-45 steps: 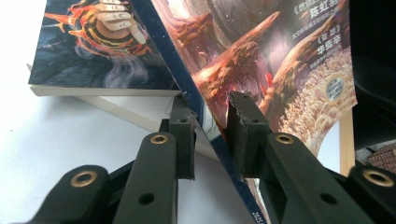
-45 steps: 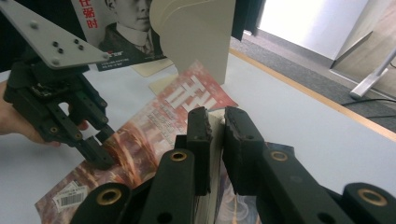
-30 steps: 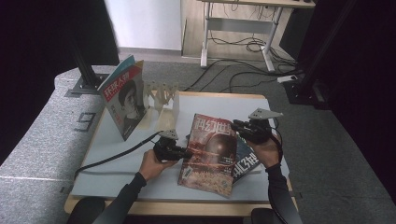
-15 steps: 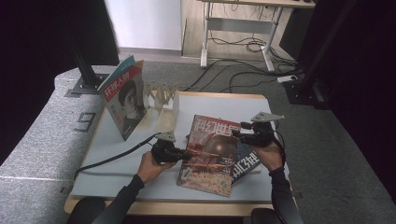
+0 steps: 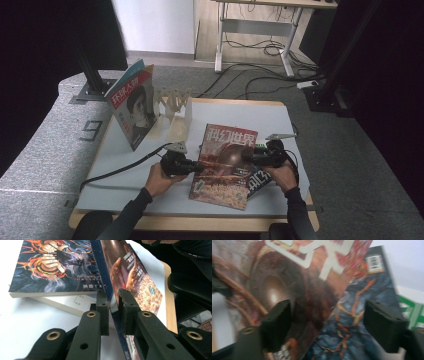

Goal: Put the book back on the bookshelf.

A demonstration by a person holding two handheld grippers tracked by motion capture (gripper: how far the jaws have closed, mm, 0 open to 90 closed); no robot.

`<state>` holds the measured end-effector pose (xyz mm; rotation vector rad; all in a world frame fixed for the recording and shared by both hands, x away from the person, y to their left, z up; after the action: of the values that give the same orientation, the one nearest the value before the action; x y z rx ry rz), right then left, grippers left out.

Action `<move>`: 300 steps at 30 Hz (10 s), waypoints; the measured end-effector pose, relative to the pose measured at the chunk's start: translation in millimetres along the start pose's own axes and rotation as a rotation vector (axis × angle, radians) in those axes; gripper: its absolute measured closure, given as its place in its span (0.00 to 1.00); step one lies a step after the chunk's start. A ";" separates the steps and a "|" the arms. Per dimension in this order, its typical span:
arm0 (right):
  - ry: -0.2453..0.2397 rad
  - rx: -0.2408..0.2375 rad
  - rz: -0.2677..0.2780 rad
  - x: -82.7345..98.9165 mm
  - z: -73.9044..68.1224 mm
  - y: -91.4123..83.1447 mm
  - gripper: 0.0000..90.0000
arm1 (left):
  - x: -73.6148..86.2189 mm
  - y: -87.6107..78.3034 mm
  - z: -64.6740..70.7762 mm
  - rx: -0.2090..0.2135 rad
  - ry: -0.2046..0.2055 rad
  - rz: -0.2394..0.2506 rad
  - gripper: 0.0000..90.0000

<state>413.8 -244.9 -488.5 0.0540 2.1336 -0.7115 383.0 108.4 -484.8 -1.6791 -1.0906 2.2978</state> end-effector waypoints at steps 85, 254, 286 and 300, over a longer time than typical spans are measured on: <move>-0.397 0.033 0.172 -67.4 -87.4 -29.9 0.84 | -55.0 -42.8 5.1 -0.204 0.101 0.134 0.90; -0.205 0.372 0.077 53.1 -0.6 18.8 0.00 | -53.5 -147.7 -102.6 -0.813 -0.237 0.149 0.93; -0.205 0.370 0.076 53.1 -0.5 18.9 0.00 | -44.4 -116.2 -114.1 -0.783 -0.241 0.129 0.93; -0.205 0.370 0.076 53.1 -0.5 18.9 0.00 | -41.0 -120.3 -112.1 -0.772 -0.261 0.076 0.91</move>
<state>385.5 -240.0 -536.9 0.2490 1.7750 -1.0135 456.8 233.0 -396.8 -1.6405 -2.2207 2.3406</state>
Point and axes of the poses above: each handheld gripper's, and its own axes: y roughly forward along the jaws, x roughly out of its underside, z roughly to its right, the point moved 1 cm from there along y, roughly forward along the jaws, and after that the axes turned 12 degrees about -x, right-handed, at the moved point
